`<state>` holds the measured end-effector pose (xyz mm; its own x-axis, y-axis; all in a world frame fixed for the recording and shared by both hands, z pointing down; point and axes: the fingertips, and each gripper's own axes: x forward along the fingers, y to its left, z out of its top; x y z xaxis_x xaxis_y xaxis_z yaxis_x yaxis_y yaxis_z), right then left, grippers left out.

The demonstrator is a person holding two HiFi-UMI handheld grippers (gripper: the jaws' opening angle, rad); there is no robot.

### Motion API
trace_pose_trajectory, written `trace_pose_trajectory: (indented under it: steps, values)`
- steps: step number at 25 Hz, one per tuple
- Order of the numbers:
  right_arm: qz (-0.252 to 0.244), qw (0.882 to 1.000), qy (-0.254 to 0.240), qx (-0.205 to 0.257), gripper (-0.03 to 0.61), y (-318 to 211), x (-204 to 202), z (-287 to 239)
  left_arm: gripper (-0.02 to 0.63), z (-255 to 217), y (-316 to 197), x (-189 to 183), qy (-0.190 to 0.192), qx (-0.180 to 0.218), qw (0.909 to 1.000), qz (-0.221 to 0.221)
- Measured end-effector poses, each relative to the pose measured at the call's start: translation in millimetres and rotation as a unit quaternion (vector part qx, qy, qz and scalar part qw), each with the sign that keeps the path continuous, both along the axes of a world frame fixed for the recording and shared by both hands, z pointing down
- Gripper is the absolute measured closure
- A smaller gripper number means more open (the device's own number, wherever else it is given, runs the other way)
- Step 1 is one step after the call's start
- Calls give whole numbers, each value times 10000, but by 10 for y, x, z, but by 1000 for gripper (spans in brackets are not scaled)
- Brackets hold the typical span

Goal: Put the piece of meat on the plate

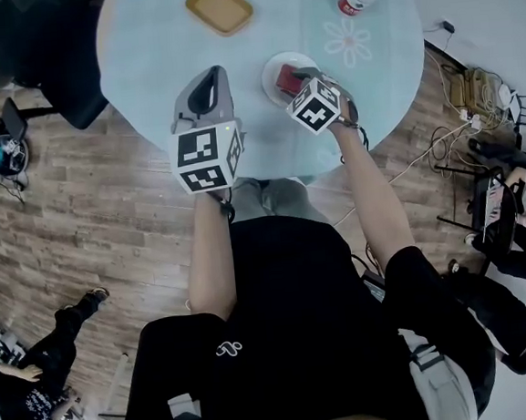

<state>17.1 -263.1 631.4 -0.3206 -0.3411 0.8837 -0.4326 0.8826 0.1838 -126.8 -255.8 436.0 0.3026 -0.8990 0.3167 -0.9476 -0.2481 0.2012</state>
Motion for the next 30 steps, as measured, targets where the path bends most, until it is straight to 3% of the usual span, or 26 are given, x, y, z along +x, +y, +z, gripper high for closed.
trace_pose_trajectory:
  steps: [3, 4, 7, 11, 15, 21, 23, 27, 30]
  values:
    - [480, 9971, -584, 96, 375, -25, 14, -129, 617, -1, -22, 12, 8, -3, 10000, 2]
    - [698, 9937, -849, 232, 405, -61, 31, -240, 617, -4, -33, 26, 14, 2, 10000, 11]
    - [1302, 9721, -1824, 689, 476, -178, 76, -720, 617, -44, -80, 100, 24, 59, 10000, 73]
    - [1775, 9178, -3330, 1230, 501, -273, 172, -1528, 617, -224, -145, 304, -52, 320, 9990, 302]
    - [2101, 8696, -4025, 1941, 564, -299, 417, -2230, 617, -486, -218, 510, -141, 658, 9964, 514]
    - [2677, 7676, -5264, 2489, 568, -153, 915, -2957, 617, -891, -295, 694, -347, 1235, 9904, 520]
    - [2870, 7443, -5436, 2610, 569, -108, 1069, -3072, 617, -991, -294, 735, -394, 1374, 9884, 522]
    - [2868, 7301, -5539, 2790, 569, -74, 1176, -3221, 617, -1081, -304, 765, -470, 1470, 9866, 528]
    - [2826, 7354, -5476, 2819, 569, -83, 1196, -3246, 617, -1103, -302, 794, -511, 1471, 9864, 520]
